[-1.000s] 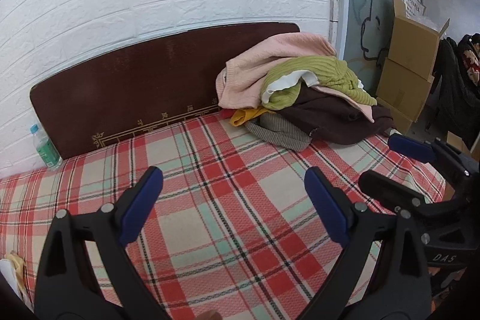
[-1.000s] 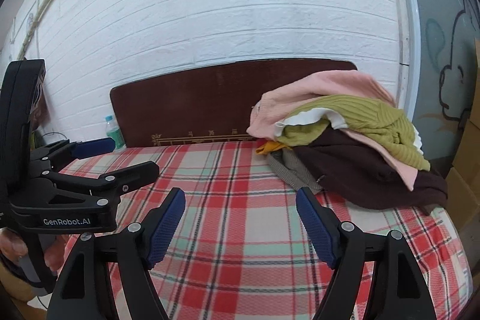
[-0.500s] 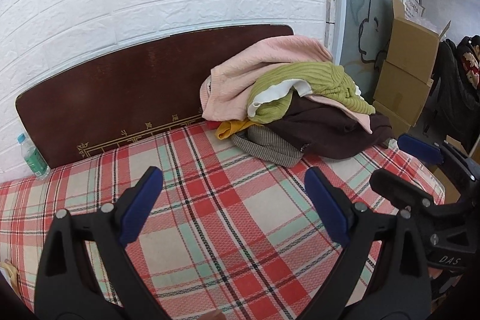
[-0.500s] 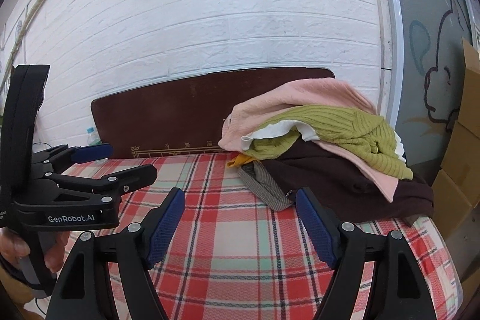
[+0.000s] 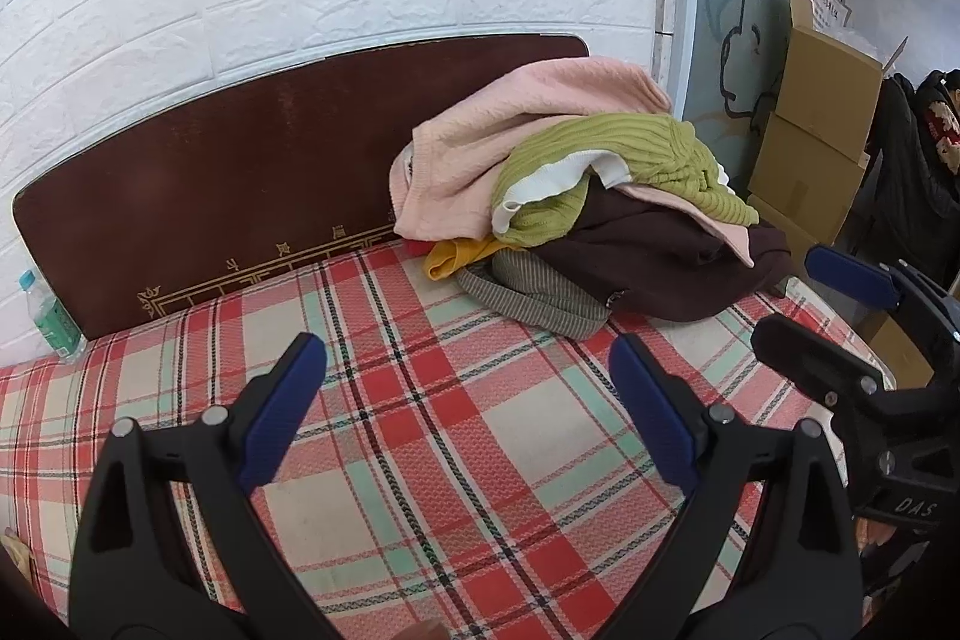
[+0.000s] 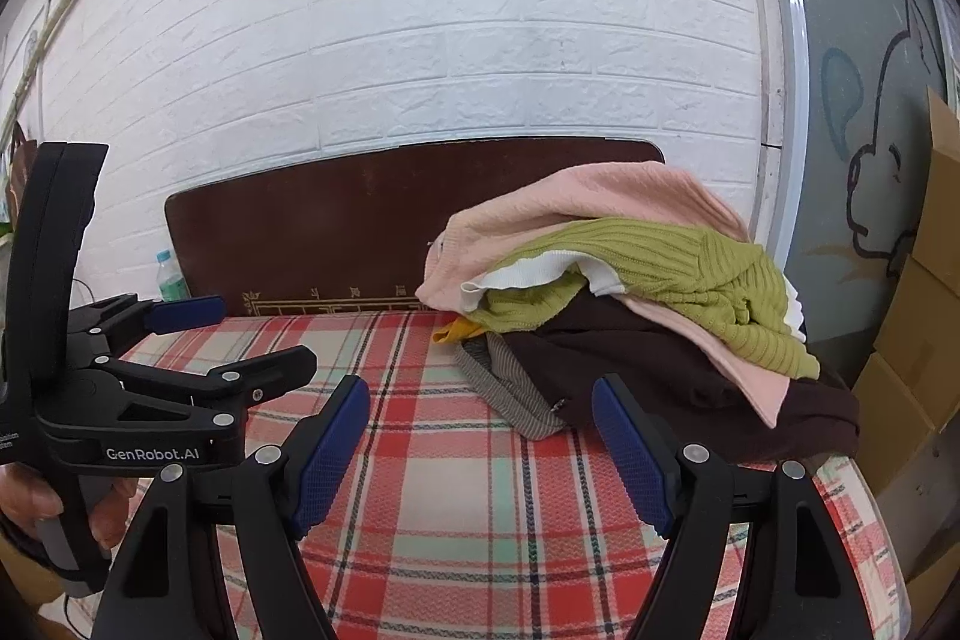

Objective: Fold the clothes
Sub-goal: 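Move both grippers toward the clothes pile on the bed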

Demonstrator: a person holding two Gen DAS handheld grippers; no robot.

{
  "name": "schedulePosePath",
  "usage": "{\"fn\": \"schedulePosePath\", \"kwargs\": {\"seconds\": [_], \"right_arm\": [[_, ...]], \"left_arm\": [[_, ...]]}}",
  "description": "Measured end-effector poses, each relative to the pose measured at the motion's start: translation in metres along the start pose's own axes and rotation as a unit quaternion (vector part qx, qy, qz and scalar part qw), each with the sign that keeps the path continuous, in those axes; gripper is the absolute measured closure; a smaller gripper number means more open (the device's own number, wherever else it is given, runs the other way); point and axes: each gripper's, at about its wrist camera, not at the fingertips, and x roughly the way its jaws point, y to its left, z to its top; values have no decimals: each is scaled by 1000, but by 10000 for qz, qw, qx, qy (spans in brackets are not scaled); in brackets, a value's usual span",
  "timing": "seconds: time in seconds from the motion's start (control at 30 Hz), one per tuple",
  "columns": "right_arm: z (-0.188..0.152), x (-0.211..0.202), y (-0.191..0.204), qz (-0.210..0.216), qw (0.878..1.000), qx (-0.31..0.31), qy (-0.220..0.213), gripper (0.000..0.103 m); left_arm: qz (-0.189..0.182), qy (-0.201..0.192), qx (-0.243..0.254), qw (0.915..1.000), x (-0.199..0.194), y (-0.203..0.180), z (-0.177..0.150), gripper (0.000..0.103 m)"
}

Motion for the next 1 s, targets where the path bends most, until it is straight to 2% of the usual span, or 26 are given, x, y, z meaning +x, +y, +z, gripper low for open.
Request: {"fn": "schedulePosePath", "kwargs": {"seconds": [1.0], "right_arm": [[9, 36, -14, -162, 9993, -309, 153, 24]], "left_arm": [[-131, 342, -209, 9991, 44, 9, 9, 7]]}}
